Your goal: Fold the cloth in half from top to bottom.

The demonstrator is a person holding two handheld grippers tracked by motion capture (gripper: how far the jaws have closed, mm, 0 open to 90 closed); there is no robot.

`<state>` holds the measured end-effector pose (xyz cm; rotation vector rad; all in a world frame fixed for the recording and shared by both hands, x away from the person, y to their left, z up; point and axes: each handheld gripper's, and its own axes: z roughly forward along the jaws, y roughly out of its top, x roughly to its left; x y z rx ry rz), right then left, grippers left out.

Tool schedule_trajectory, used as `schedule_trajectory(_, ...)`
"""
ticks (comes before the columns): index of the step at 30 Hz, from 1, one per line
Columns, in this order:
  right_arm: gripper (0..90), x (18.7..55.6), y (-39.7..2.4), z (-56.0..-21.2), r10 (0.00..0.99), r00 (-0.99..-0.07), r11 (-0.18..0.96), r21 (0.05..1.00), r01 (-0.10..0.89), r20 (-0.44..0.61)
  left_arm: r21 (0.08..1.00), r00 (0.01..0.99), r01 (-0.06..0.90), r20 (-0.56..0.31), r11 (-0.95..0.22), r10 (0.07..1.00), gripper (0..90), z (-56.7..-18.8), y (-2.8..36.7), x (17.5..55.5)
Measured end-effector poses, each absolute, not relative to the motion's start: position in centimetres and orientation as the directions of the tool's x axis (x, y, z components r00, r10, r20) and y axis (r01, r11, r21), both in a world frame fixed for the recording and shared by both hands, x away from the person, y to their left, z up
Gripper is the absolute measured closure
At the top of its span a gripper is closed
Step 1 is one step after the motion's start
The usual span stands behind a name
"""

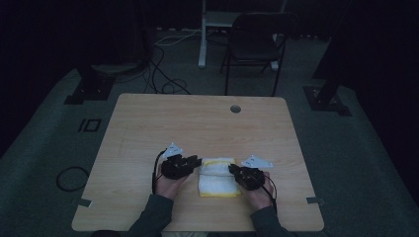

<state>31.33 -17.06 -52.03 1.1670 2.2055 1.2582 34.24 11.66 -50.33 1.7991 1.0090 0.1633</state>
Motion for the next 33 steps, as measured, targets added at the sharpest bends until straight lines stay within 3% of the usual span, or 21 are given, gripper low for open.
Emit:
schedule_trajectory(12,82.9,31.0,-17.0,-52.1,0.788,-0.609,0.276,0.832,0.482,0.092,0.794,0.641,0.58,-0.307,-0.182,0.704,69.0,-50.9,10.2,37.0)
schedule_trajectory(24,80.6,31.0,-17.2,-52.2,0.788,-0.609,0.273,0.833,0.481,0.093,0.766,0.682,0.58,-0.271,-0.277,0.679,68.1,-52.4,8.8,36.6)
schedule_trajectory(28,71.3,31.0,-17.8,-52.1,0.791,-0.604,0.258,0.839,0.479,0.102,0.765,0.685,0.58,-0.271,-0.28,0.677,67.5,-52.7,9.0,35.9)
schedule_trajectory(33,66.2,31.0,-18.6,-51.9,0.799,-0.588,0.22,0.849,0.481,0.126,0.769,0.693,0.572,-0.266,-0.287,0.67,67.2,-53.0,9.1,35.3)
